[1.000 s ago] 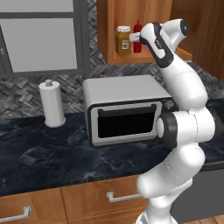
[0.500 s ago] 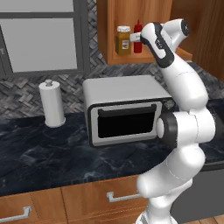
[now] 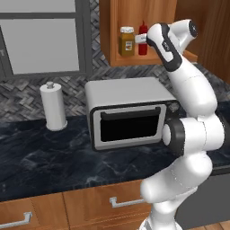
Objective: Collect the turmeric, ketchup, and shaker from the cabinet and place them next to the stove.
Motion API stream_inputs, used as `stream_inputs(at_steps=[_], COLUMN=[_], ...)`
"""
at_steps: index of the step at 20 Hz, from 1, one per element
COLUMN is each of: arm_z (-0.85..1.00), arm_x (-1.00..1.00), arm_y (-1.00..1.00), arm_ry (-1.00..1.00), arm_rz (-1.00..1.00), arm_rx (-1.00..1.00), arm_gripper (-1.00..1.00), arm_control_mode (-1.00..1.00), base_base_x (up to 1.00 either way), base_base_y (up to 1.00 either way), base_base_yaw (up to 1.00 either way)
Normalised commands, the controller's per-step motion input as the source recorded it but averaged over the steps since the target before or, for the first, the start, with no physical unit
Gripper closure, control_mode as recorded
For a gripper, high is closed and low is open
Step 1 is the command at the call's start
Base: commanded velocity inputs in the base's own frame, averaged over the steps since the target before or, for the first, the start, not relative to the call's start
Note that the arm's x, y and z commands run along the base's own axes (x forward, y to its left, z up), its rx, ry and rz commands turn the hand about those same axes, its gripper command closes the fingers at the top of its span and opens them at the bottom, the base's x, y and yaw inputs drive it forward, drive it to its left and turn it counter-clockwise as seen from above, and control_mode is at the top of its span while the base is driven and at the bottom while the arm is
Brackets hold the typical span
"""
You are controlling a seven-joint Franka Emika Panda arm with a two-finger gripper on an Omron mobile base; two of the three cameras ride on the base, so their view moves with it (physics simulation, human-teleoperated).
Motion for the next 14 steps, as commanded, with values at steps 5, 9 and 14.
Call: stream_inputs(at_steps=[5, 9, 14], arm_z=[0.01, 0.01, 0.00], arm_x=[-0.53, -0.85, -0.93], arm_y=[0.00, 0.00, 0.01], arm_ry=[0.00, 0.00, 0.00], arm_rz=[0.00, -0.01, -0.02], arm_rx=[0.00, 0.00, 0.00], arm_gripper=[1.00, 1.00, 1.00], arm_control_mode=[-1.00, -1.00, -1.00], base_base_x=[0.00, 0.00, 0.00], base_base_y=[0.00, 0.00, 0.00], base_base_yaw=[0.00, 0.00, 0.00])
